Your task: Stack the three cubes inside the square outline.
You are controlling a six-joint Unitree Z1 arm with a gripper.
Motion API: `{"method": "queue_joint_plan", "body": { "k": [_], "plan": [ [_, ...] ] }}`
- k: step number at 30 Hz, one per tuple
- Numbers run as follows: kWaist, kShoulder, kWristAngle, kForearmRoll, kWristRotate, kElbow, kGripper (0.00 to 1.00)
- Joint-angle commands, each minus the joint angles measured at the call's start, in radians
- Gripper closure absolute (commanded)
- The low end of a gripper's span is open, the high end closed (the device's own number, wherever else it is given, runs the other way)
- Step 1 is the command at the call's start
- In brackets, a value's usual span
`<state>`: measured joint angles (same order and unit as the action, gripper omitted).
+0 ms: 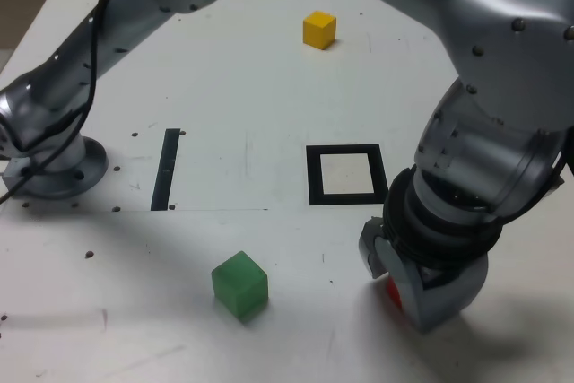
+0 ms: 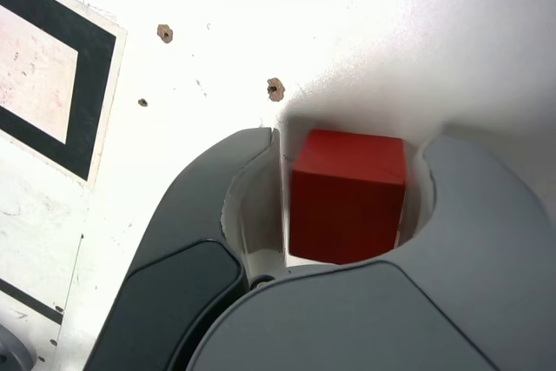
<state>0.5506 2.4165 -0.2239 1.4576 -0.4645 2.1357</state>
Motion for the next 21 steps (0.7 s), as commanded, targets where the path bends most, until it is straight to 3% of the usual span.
{"method": "queue_joint_plan", "body": {
  "k": [1,15,21],
  "plan": [
    [0.002,0.001,0.004,0.004,0.009,-0.002,0.62],
    [-0.024,-0.113,-0.015,0.017,0.189,-0.103,0.62],
    [-0.122,-0.175,0.03,0.02,0.253,-0.17,0.62]
  ]
}}
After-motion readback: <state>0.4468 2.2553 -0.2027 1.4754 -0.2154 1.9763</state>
